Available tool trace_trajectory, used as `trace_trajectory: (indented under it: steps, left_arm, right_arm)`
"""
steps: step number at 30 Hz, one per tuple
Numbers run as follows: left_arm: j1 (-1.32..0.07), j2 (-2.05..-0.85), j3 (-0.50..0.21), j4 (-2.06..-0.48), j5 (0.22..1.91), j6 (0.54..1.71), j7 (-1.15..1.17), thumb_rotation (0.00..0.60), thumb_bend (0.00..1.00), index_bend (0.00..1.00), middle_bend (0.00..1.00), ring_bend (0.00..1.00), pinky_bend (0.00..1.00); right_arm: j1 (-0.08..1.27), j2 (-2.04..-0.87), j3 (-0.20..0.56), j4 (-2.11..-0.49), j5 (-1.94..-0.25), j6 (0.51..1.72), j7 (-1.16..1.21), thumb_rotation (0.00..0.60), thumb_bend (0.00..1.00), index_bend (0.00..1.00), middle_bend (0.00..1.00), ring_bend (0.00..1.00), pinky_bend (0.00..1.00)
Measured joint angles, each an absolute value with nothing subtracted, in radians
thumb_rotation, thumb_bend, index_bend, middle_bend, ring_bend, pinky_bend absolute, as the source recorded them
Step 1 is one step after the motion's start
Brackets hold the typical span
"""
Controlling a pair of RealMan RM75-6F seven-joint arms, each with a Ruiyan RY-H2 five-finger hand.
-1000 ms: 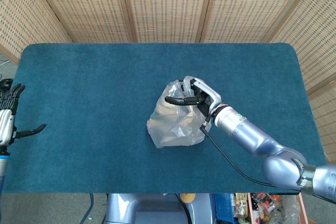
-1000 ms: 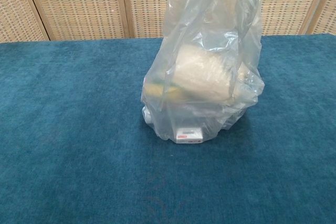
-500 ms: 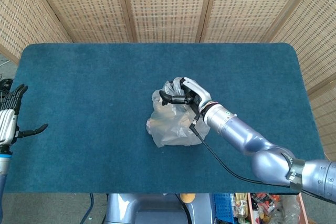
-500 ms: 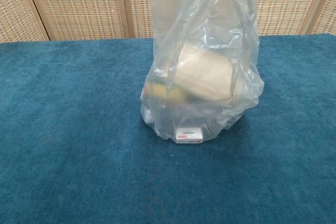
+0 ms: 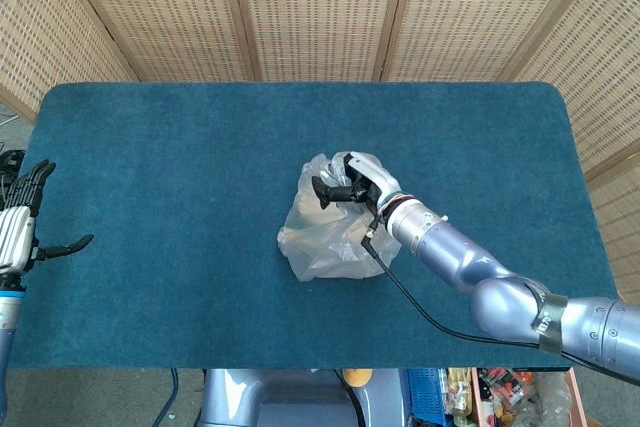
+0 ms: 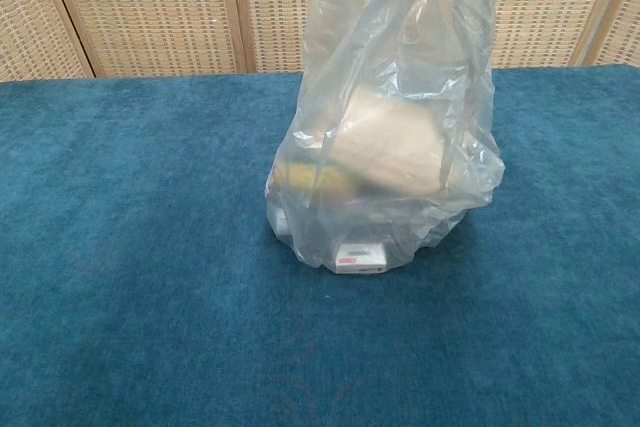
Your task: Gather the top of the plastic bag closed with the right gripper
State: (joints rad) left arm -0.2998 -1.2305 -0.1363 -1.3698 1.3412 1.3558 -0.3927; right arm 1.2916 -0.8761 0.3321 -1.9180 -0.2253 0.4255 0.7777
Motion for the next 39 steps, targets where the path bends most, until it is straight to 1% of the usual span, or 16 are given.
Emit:
trace_trajectory:
  steps: [1, 3, 5, 7, 9, 11, 13, 20, 29, 39]
  left_arm:
    - [-0.299, -1.231, -0.137, -1.369, 1.341, 1.355, -0.393, 0.600, 0.14, 0.00, 0.00, 0.00, 0.00]
    - [-0.298, -1.231, -0.140, -1.369, 1.341, 1.353, -0.393, 0.600, 0.15, 0.00, 0.00, 0.00, 0.00]
    - [-0.297, -1.231, -0.142, -1.369, 1.344, 1.351, -0.396, 0.600, 0.15, 0.00, 0.00, 0.00, 0.00]
    - [-0.296, -1.231, -0.143, -1.369, 1.346, 1.350, -0.397, 0.600, 0.15, 0.00, 0.00, 0.00, 0.00]
    - [-0.295, -1.231, -0.145, -1.369, 1.347, 1.349, -0.397, 0.600, 0.15, 0.00, 0.00, 0.00, 0.00]
    - [-0.295, -1.232, -0.147, -1.368, 1.348, 1.347, -0.398, 0.600, 0.15, 0.00, 0.00, 0.00, 0.00]
    - [-0.294, -1.231, -0.148, -1.369, 1.349, 1.345, -0.400, 0.600, 0.15, 0.00, 0.00, 0.00, 0.00]
    - [-0.292, -1.230, -0.153, -1.369, 1.350, 1.338, -0.405, 0.600, 0.15, 0.00, 0.00, 0.00, 0.00]
    - [-0.287, -1.229, -0.158, -1.373, 1.357, 1.340, -0.402, 0.600, 0.15, 0.00, 0.00, 0.00, 0.00]
    - [-0.275, -1.214, -0.160, -1.401, 1.359, 1.354, -0.381, 0.600, 0.15, 0.00, 0.00, 0.00, 0.00]
  right_arm:
    - [1.291, -0.877, 0.333, -1.915, -0.224, 0.418, 0.772, 0.600, 0.83, 0.98, 0.87, 0.76, 1.00]
    - [1.289, -0.879, 0.334, -1.911, -0.217, 0.417, 0.767, 0.600, 0.93, 1.00, 0.93, 0.83, 1.00]
    - [1.291, -0.884, 0.332, -1.910, -0.212, 0.440, 0.757, 0.600, 0.98, 1.00, 0.94, 0.85, 1.00]
    - [1.294, -0.889, 0.330, -1.912, -0.206, 0.465, 0.736, 0.600, 0.98, 1.00, 0.94, 0.85, 1.00]
    - [1.296, -0.893, 0.330, -1.916, -0.201, 0.481, 0.712, 0.600, 0.98, 1.00, 0.96, 0.89, 1.00]
    - [1.296, -0.898, 0.332, -1.918, -0.198, 0.491, 0.700, 0.600, 0.99, 1.00, 0.99, 0.97, 1.00]
    - [1.294, -0.903, 0.337, -1.921, -0.195, 0.509, 0.695, 0.600, 1.00, 1.00, 1.00, 1.00, 1.00]
    - [1.271, -0.934, 0.368, -1.928, -0.189, 0.611, 0.682, 0.600, 1.00, 1.00, 1.00, 1.00, 1.00]
    - [1.269, -0.908, 0.401, -1.943, -0.130, 0.561, 0.633, 0.600, 1.00, 1.00, 1.00, 1.00, 1.00]
    - [1.343, -0.857, 0.430, -1.952, 0.007, 0.563, 0.598, 0.600, 1.00, 1.00, 1.00, 1.00, 1.00]
